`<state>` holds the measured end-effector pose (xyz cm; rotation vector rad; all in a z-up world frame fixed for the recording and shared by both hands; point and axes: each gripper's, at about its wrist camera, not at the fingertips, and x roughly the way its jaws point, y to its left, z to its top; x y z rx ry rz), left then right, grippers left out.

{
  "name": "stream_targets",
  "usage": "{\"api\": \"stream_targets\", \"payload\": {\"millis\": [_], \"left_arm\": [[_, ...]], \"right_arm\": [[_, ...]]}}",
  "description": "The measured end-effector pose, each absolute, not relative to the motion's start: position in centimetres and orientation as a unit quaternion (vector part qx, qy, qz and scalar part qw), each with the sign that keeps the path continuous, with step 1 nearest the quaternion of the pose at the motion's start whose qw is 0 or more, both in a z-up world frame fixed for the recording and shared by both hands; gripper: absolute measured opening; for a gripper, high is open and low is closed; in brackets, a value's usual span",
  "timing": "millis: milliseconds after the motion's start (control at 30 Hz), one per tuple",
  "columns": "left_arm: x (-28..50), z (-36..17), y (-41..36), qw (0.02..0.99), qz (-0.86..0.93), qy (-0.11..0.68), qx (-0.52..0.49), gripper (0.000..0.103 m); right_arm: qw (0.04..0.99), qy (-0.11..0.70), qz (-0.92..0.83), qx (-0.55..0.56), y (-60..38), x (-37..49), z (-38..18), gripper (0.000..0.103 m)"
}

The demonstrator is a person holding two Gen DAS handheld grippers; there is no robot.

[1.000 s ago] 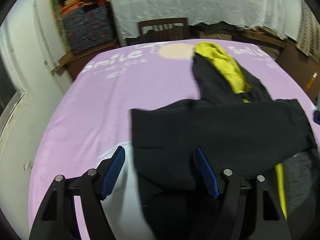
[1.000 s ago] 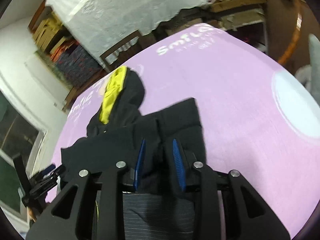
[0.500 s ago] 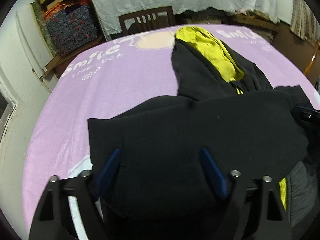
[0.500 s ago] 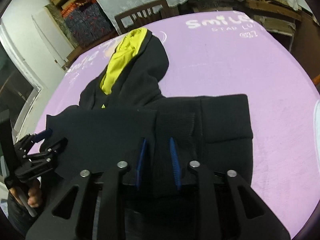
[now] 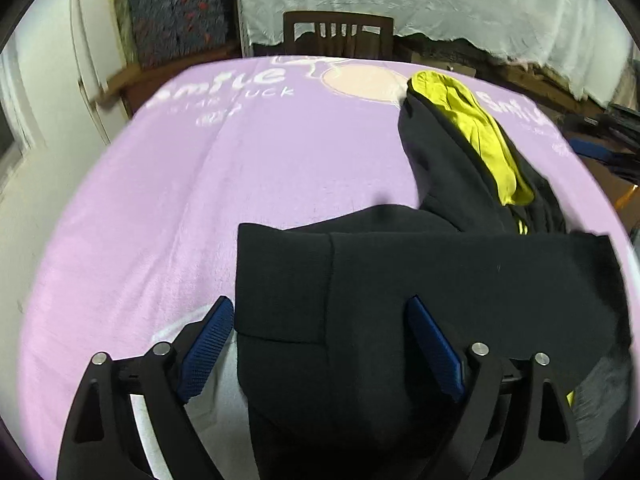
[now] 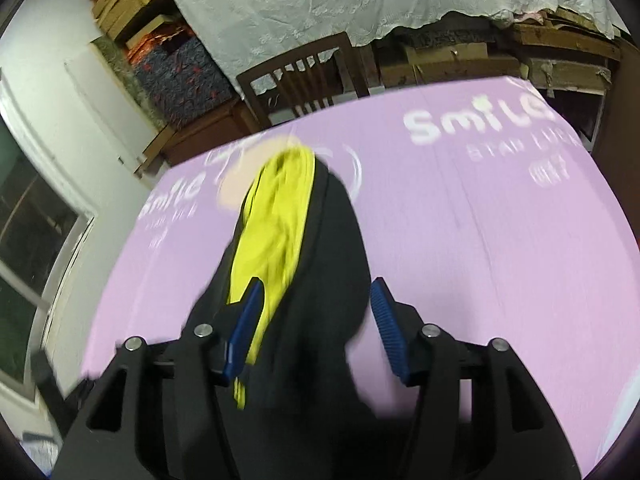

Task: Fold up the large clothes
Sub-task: 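Smooth the folded side with the left gripper while the right gripper holds the hood, then lift the yellow-lined hood with the right gripper and flip it over the body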

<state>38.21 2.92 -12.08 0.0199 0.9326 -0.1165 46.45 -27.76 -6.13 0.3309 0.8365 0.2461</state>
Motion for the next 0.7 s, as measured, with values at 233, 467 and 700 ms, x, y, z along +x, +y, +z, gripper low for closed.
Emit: {"api": "stream_targets", "payload": {"millis": [233, 467, 700], "left_arm": [[38.6, -12.6, 3.6, 0.886, -0.049, 0.46, -0.014, 0.1], [38.7, -12.7, 3.9, 0.884, -0.053, 0.463, -0.023, 0.1], [38.7, -12.7, 3.8, 0.885, -0.053, 0.462, -0.023, 0.1]], "right_arm": [[0.887, 0.429, 0.095, 0.143, -23.7, 57.6, -8.3, 0.059], [0.878, 0.455, 0.065, 0.134, -22.5, 63.8, -11.3, 0.033], [0.916, 0.38, 0.096, 0.088, -21.0, 58.8, -4.5, 0.014]]}}
